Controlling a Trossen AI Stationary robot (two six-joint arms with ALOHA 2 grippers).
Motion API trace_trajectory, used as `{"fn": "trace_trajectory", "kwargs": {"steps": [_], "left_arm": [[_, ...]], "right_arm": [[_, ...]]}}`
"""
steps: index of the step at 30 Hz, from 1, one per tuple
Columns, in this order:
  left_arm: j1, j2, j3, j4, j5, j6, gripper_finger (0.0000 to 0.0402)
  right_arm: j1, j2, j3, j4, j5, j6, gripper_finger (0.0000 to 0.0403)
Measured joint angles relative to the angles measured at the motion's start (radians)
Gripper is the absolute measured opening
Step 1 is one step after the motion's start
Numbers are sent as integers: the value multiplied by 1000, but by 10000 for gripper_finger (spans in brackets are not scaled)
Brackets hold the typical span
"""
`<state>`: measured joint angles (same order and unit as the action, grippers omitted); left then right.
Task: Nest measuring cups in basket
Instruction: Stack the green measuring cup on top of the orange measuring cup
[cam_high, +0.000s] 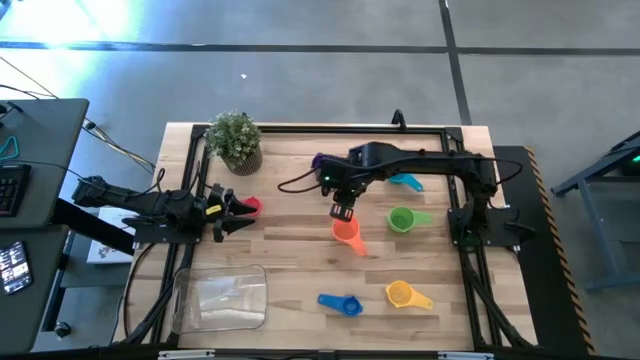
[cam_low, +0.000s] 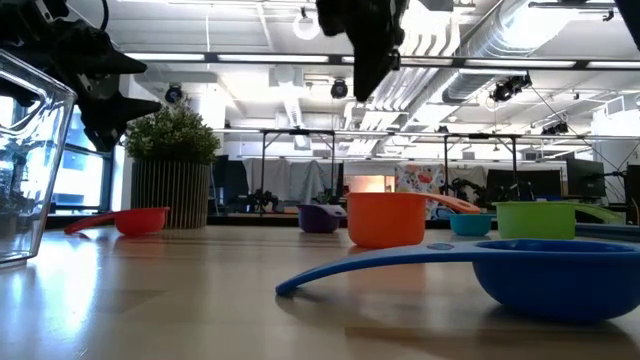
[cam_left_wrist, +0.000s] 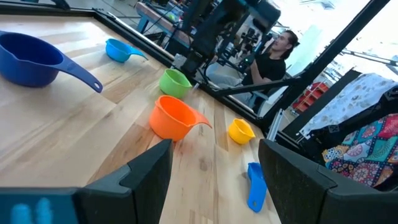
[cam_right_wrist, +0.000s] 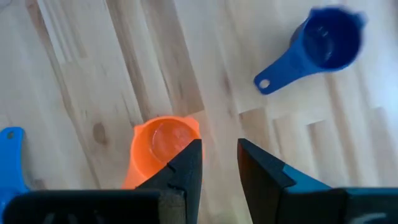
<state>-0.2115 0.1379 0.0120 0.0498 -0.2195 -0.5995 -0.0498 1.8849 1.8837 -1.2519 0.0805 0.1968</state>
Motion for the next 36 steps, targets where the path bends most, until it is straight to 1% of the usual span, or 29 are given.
{"fn": "trace_trajectory", "kwargs": {"steps": [7,10,16,23,29,36], "left_arm": [[0,0,0,0,0,-35,227],[0,0,0,0,0,-36,227],[0,0,0,0,-5,-54,227],[0,0,0,0,-55,-73,227],[0,0,0,3,-89,-81,227],[0,0,0,8,-121,-144,227]], "right_arm": [[24,-119,0,-51,103,-15,94],[24,-165,0,-76,114,-18,94],[17,-245,-1,-193,115,-18,94],[17,-374,-2,-245,178,21,94],[17,-480,-2,-290,270,77,94],[17,-558,-2,-321,330,125,94]]}}
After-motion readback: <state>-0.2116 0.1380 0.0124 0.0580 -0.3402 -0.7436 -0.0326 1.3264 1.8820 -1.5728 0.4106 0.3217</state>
